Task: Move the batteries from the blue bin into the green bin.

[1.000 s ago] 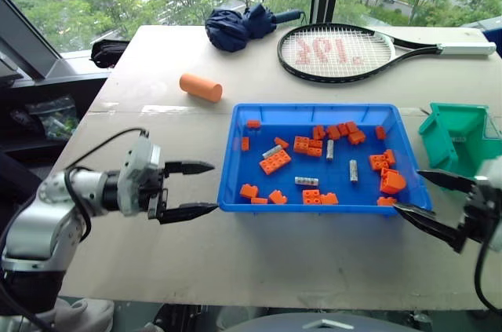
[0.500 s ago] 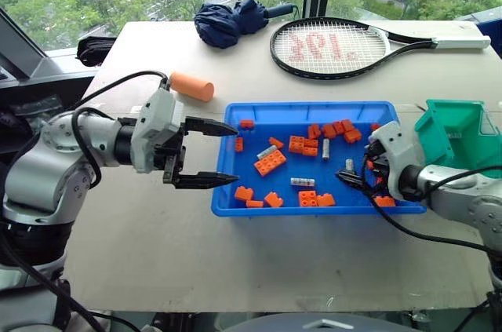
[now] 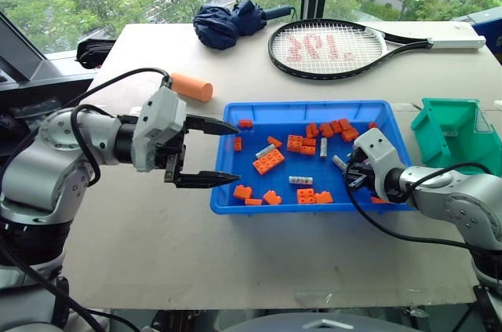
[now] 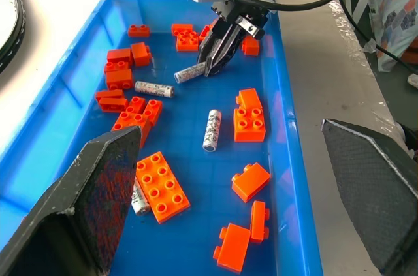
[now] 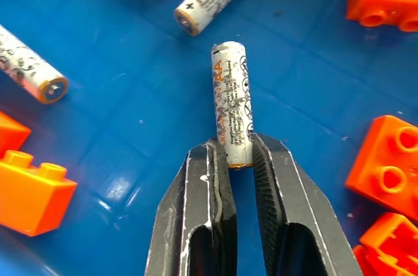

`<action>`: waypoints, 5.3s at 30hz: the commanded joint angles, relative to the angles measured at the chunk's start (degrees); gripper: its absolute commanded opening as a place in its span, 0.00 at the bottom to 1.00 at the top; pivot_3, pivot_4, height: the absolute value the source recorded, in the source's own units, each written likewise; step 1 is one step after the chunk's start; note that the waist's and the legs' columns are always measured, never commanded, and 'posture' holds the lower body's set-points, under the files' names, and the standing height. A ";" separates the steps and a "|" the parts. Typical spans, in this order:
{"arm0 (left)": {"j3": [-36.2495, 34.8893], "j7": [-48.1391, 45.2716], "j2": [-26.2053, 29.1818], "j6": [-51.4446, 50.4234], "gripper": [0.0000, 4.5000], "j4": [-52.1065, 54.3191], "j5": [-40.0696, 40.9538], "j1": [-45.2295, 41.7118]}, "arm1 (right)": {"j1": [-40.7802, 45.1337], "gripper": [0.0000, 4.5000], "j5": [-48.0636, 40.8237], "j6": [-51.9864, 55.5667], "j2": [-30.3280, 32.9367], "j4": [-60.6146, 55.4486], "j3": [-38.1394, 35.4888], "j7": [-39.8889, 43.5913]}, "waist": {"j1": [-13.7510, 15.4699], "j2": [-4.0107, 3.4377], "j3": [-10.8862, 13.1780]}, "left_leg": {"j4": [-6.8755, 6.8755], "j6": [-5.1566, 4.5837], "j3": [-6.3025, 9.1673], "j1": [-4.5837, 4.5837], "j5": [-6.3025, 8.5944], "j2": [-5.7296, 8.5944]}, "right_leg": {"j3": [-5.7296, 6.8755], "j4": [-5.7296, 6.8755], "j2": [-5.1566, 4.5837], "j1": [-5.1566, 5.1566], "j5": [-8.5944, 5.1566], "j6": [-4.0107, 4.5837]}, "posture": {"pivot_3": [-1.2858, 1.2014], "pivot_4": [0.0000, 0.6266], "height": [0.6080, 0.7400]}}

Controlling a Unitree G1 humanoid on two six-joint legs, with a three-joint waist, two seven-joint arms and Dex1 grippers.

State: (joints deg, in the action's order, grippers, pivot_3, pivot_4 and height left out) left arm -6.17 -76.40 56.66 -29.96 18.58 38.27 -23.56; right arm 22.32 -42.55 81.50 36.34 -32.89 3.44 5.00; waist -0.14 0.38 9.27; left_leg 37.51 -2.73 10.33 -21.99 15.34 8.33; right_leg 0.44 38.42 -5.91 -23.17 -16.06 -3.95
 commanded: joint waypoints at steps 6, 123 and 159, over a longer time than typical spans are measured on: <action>-0.70 1.21 -2.73 -1.35 1.00 0.86 3.68 -4.68 | 9.88 0.00 -0.30 10.50 0.14 -4.08 -21.69 1.30 | -0.05 -0.03 0.02 | 0.06 0.02 -0.09 -0.02 -0.01 0.02 | -0.10 0.19 0.00 -0.09 0.00 0.00 | 0.52 0.24 1.00; -1.91 -1.71 1.57 4.25 1.00 -5.66 -6.74 4.31 | 13.19 0.98 21.70 -26.33 2.04 11.86 17.47 36.83 | -1.65 -0.02 -0.11 | 0.91 0.01 -0.52 -0.75 -0.02 -0.20 | -0.51 0.54 0.31 -0.79 0.33 -0.05 | 0.52 0.24 1.00; 0.40 1.92 -4.27 1.86 1.00 -5.95 -3.00 -5.32 | 20.43 0.01 18.61 -8.85 -0.78 4.28 2.48 35.66 | -1.63 -0.02 -0.11 | 0.90 0.01 -0.47 -0.78 -0.02 -0.21 | -0.49 0.55 0.34 -0.82 0.34 -0.05 | 0.52 0.24 1.00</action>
State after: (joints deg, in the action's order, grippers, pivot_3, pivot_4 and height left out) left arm -4.90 -75.26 52.72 -27.35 11.79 33.08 -27.28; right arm 41.52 -22.58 70.63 34.43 -25.39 11.00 41.55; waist -1.77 0.36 9.15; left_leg 38.41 -2.72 9.86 -22.79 15.33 8.13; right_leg -0.04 38.97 -5.58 -23.99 -15.72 -4.00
